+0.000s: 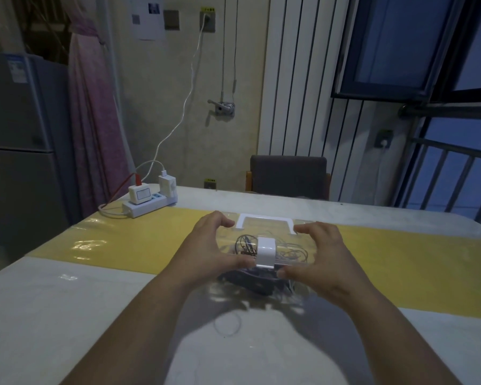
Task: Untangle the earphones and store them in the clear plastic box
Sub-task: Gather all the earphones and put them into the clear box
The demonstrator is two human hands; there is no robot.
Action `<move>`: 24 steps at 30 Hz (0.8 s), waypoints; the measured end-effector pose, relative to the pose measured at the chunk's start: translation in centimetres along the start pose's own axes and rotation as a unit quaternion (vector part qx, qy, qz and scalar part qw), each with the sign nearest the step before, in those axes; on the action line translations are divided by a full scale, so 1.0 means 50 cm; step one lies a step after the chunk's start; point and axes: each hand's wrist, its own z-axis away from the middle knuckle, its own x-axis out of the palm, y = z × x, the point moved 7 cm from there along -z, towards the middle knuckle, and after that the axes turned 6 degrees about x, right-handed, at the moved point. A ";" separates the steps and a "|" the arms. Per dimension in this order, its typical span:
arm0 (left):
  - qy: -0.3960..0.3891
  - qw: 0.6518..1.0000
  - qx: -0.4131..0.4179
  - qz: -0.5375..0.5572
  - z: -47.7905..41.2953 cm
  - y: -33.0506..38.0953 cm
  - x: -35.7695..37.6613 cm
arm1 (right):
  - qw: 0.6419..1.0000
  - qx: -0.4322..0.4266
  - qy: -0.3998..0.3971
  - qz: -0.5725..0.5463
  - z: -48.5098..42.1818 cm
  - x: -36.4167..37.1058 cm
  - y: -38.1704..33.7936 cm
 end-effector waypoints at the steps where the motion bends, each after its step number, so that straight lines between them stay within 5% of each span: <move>1: -0.007 0.999 0.007 -0.034 0.000 0.004 -0.003 | 0.999 -0.001 -0.003 0.044 0.002 0.000 -0.002; 4: 0.001 0.994 0.028 -0.109 0.006 0.022 -0.011 | 0.995 0.004 -0.004 0.097 0.007 -0.002 -0.004; 9: 0.013 0.997 0.028 -0.072 0.010 0.029 -0.010 | 0.999 0.006 0.021 0.027 0.010 -0.003 -0.010; 18: 0.018 0.992 0.030 -0.117 0.010 0.025 -0.009 | 0.998 0.006 0.021 0.066 0.004 0.003 -0.006; 24: 0.083 0.992 0.024 0.090 0.006 0.003 -0.003 | 0.996 -0.011 0.054 -0.068 -0.005 0.004 0.006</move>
